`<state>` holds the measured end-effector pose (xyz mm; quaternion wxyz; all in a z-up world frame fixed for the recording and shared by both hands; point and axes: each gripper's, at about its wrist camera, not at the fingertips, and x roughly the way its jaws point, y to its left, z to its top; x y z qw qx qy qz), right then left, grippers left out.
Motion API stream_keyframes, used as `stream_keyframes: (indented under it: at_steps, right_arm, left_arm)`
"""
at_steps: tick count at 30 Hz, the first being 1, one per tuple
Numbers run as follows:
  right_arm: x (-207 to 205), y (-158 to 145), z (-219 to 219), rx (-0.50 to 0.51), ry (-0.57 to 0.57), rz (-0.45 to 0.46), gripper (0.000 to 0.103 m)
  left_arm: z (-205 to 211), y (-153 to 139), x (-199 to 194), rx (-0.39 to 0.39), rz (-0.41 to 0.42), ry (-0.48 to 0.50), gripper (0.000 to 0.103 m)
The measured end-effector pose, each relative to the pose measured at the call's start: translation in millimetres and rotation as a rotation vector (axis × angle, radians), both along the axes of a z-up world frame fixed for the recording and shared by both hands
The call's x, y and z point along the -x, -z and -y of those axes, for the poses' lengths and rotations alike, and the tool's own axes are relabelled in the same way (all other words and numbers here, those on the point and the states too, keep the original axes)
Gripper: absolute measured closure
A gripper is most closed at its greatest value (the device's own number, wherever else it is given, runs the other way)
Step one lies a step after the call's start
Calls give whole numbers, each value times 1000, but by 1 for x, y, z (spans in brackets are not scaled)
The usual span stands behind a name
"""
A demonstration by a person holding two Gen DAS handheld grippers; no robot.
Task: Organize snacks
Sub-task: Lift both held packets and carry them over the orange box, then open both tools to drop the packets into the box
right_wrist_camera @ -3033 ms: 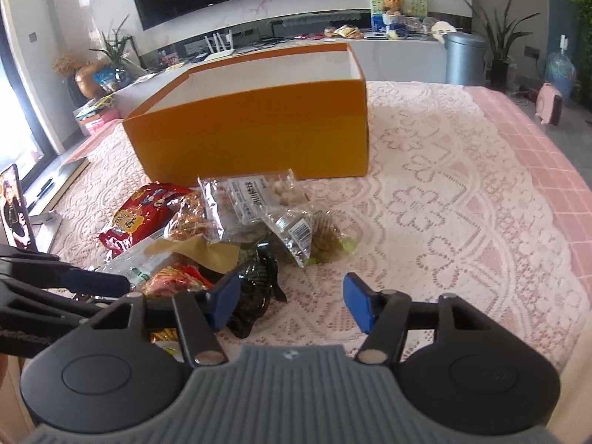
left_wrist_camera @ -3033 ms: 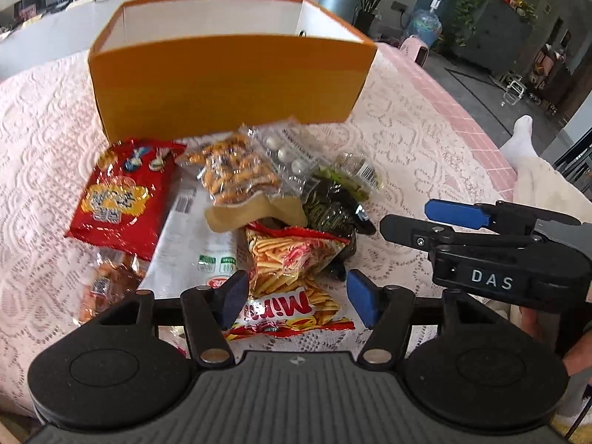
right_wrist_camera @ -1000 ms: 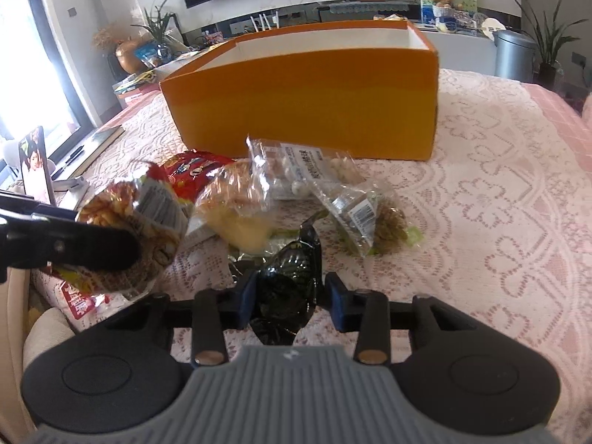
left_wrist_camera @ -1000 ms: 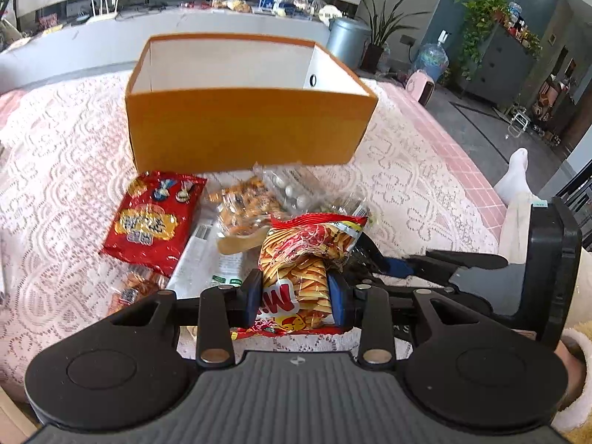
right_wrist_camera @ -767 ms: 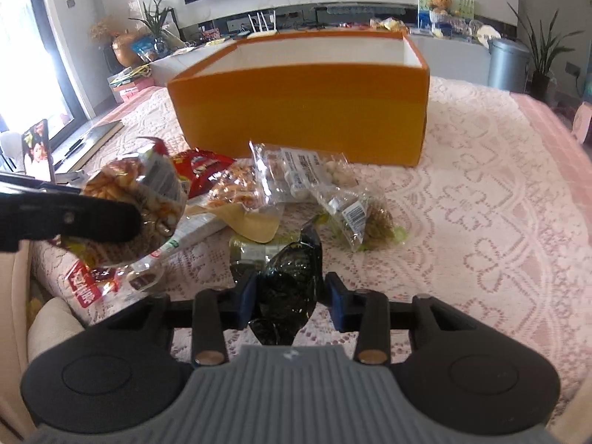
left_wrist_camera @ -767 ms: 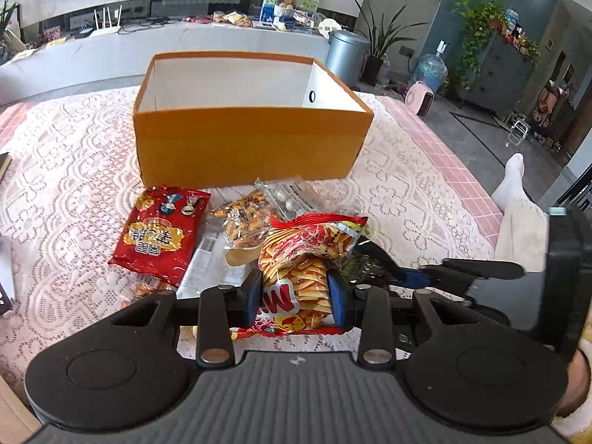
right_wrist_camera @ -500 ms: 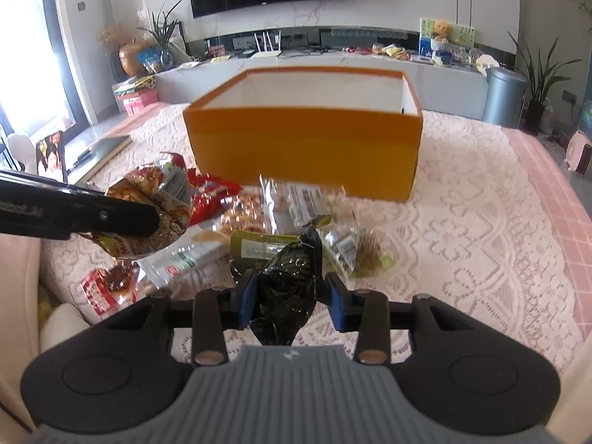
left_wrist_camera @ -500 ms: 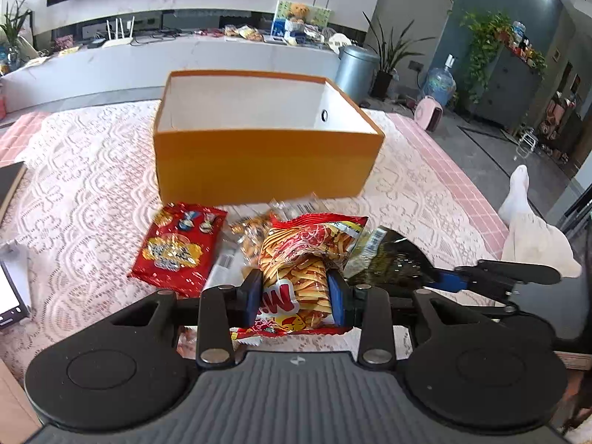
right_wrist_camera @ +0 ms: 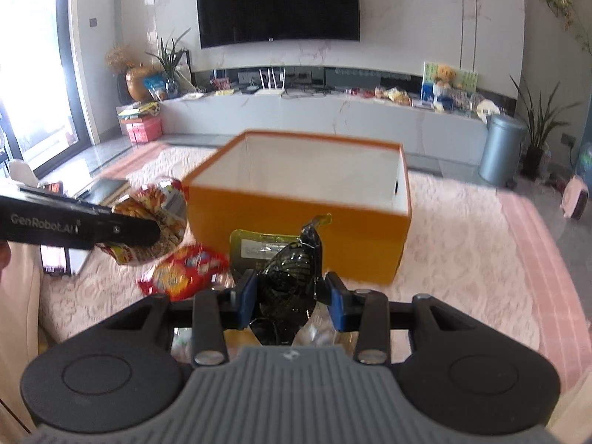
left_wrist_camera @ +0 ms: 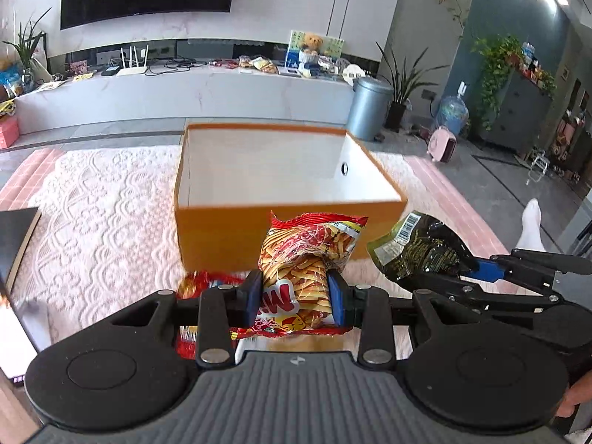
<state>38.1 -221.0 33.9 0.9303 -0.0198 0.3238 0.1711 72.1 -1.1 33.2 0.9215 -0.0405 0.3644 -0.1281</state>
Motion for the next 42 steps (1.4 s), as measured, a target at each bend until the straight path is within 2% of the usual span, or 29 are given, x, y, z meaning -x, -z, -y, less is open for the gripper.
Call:
stream_keyframes:
  at_steps: [10, 15, 19, 24, 31, 37, 42]
  right_arm:
    - [-75, -34, -6, -21, -16, 62, 65]
    - [-120, -32, -13, -35, 10, 53, 65]
    - [-153, -21, -21, -19, 28, 34, 65]
    - [-190, 5, -37, 17, 39, -31, 65]
    - [-234, 45, -48, 42, 34, -197, 65]
    - [-252, 68, -52, 21, 12, -351, 65]
    - [-262, 75, -55, 3, 12, -439, 65]
  left_arm:
    - [10, -16, -61, -26, 45, -52, 62]
    - [13, -13, -98, -94, 40, -71, 62]
    - [10, 2, -125, -128, -6, -81, 62]
    - [1, 32, -150, -139, -104, -83, 62]
    - [-4, 55, -172, -161, -210, -55, 62]
    - [-1, 64, -179, -220, -268, -37, 61]
    - [13, 70, -187, -301, -291, -24, 61]
